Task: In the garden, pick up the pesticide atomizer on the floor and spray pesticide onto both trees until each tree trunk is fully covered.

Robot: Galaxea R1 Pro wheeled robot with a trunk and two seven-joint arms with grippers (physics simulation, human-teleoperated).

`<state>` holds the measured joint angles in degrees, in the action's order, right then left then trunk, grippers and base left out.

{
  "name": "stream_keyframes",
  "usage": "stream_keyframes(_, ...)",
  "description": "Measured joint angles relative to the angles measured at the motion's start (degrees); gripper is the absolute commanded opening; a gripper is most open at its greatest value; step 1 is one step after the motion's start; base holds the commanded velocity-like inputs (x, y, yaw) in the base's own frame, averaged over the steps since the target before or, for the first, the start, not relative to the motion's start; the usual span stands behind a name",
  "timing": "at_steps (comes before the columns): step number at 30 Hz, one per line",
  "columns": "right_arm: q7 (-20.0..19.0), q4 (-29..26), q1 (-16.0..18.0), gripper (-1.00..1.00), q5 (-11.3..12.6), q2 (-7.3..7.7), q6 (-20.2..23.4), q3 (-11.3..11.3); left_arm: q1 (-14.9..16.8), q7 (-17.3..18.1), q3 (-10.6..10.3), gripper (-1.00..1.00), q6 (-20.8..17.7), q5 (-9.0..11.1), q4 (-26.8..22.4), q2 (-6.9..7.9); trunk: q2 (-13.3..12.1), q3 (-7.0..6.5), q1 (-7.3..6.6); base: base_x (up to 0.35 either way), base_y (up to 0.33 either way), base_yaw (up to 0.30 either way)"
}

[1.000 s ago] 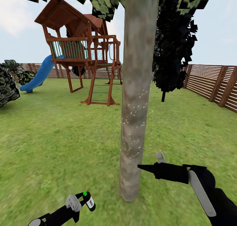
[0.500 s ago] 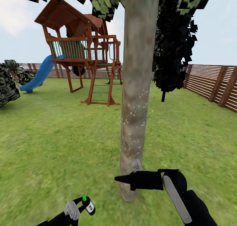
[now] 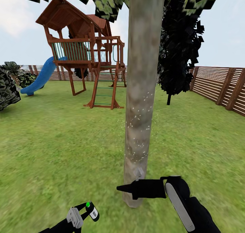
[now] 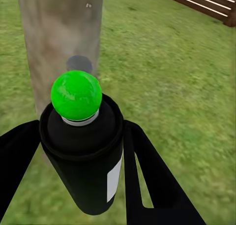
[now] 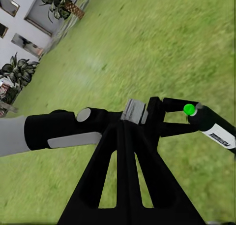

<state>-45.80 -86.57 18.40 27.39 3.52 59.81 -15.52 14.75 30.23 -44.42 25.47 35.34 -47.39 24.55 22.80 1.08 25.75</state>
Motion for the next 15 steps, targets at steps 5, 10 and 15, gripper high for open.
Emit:
stream_keyframes(5, 3.4, 2.5, 0.0, -1.0, 0.1, -2.67, 0.0, -1.7, 0.0, 0.0, 0.0, -1.0, 0.0, 0.0, -0.3, 0.0, 0.0, 0.0, 0.0, 0.0, 0.0, 0.0)
stream_keyframes(10, 3.7, 3.3, 0.0, -1.0, 0.1, -3.3, 0.0, -3.2, 0.0, 0.0, 0.0, -1.0, 0.0, 0.0, -0.3, 0.0, 0.0, 0.0, 0.0, 0.0, 0.0, 0.0)
stream_keyframes(15, 3.7, 3.4, 0.0, -1.0, 0.0, -3.35, 0.0, -3.7, 0.0, 0.0, 0.0, -1.0, 0.0, 0.0, -0.3, 0.0, 0.0, 0.0, 0.0, 0.0, 0.0, 0.0)
